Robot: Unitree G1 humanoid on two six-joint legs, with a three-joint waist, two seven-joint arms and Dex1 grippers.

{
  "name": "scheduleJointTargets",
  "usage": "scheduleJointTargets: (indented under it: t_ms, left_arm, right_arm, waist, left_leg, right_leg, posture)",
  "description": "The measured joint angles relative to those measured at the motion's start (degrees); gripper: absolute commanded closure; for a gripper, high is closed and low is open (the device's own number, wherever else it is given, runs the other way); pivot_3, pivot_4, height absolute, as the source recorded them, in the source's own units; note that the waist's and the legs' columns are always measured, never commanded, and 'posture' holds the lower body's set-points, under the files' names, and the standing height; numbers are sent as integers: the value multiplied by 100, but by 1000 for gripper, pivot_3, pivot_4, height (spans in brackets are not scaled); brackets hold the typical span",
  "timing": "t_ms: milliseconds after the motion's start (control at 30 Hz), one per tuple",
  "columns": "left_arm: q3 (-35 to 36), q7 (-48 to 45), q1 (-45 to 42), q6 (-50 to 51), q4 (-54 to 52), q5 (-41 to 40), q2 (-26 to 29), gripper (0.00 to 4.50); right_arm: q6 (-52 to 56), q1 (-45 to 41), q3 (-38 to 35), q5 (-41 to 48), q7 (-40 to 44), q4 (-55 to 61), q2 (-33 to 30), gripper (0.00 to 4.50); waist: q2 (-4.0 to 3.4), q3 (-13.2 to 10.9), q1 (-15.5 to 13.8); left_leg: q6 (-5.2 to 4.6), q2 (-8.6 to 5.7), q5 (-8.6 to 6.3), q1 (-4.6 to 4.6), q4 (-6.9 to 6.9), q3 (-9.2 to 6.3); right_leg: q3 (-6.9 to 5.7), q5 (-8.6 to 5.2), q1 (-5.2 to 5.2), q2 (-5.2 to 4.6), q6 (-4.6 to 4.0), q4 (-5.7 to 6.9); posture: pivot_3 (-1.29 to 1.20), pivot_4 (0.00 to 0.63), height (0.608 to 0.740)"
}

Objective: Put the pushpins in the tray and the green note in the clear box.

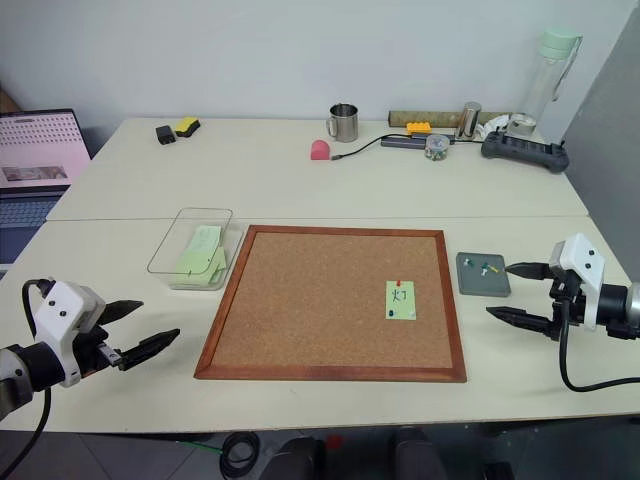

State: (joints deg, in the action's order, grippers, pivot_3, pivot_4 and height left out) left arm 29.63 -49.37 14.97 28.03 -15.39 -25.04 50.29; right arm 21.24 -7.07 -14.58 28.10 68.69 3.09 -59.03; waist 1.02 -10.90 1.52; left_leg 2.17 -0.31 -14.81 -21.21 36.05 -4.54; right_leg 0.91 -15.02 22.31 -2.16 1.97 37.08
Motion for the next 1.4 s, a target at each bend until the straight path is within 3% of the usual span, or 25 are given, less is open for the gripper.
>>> scheduleJointTargets:
  t_ms: [1333, 1400]
  left_arm:
    - [161, -132, -299, 154, 19, -166, -21, 15]
    - [160, -145, -329, 153, 18, -187, -21, 368]
  right_arm:
    - [-5, 420, -228, -107, -70, -125, 1, 0]
    - [-5, 408, -228, -108, -85, -125, 5, 0]
  waist:
    - [0, 1, 5]
    - [0, 1, 5]
  left_leg:
    - [0, -1, 0, 10, 4, 6]
    - [0, -1, 0, 10, 4, 5]
  right_leg:
    - [4, 5, -4, 2, -4, 10]
    - [4, 5, -5, 2, -4, 11]
  posture:
    - [0, 150, 740]
    - [0, 150, 740]
